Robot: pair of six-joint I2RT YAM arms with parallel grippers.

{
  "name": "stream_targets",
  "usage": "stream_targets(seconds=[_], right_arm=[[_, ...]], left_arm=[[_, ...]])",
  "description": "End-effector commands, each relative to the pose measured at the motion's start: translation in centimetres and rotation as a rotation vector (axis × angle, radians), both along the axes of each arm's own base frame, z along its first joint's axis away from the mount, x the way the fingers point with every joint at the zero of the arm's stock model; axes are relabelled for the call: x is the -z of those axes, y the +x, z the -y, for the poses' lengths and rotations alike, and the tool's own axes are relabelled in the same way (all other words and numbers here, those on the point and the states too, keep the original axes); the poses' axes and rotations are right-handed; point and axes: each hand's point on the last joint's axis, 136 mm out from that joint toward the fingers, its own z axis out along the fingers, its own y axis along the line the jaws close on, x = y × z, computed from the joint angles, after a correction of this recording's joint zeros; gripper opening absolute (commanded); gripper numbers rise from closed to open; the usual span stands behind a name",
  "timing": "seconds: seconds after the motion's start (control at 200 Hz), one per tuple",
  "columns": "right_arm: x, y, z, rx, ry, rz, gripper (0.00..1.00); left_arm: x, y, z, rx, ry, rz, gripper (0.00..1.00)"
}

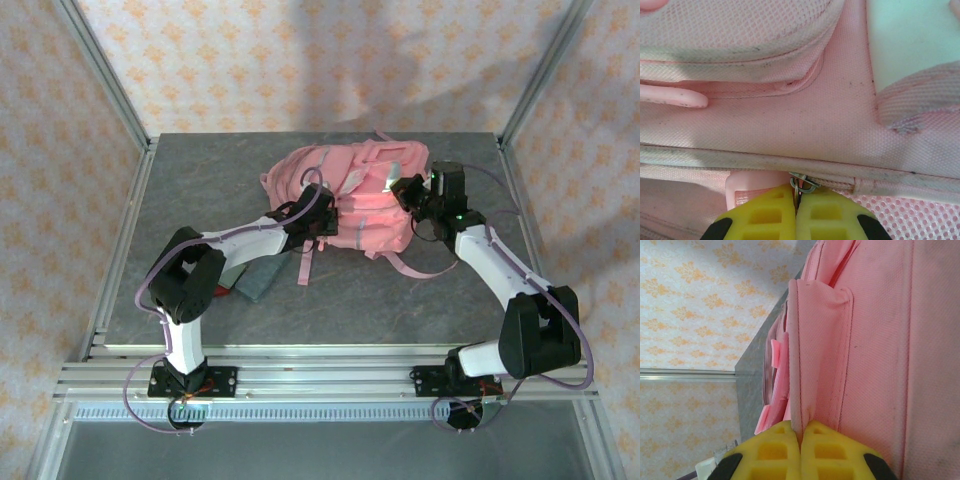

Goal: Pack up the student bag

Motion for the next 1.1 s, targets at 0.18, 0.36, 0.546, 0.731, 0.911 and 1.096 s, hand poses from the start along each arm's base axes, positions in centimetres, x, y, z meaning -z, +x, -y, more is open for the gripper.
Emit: stream_targets(seconds=[0.18, 0.36, 0.546, 0.731, 0.911, 1.096], right_arm=[[-4.6, 0.3, 2.6, 0.057, 0.004, 0.200, 0.00], [-3.6, 0.5, 2.7, 0.064, 0.003, 0.185, 0.00], [-3.0, 2.2, 3.9, 0.109, -0.055, 0.177, 0.00], [-2.7, 6.0, 5.4, 0.156, -0.149, 0.154, 0.00], [-1.0, 8.2, 4.8, 0.108, -0.179, 0.051, 0.33], [-0.3, 3.7, 4.0, 0.087, -0.142, 0.030, 0.57]], left_arm=[[-0.2, -0.1, -8.1, -0.090, 0.150, 0.010, 0.00], [-0.4, 0.2, -10.8, -0.109, 0.210, 0.009, 0.00], [-1.2, -0.8, -9.0, -0.036, 0.191, 0.015, 0.00], [-2.1, -2.4, -3.7, 0.107, 0.156, 0.029, 0.00], [-3.8, -2.4, 1.0, 0.176, 0.088, 0.070, 0.00], [-3.9, -1.5, 3.2, 0.205, 0.061, 0.070, 0.00]])
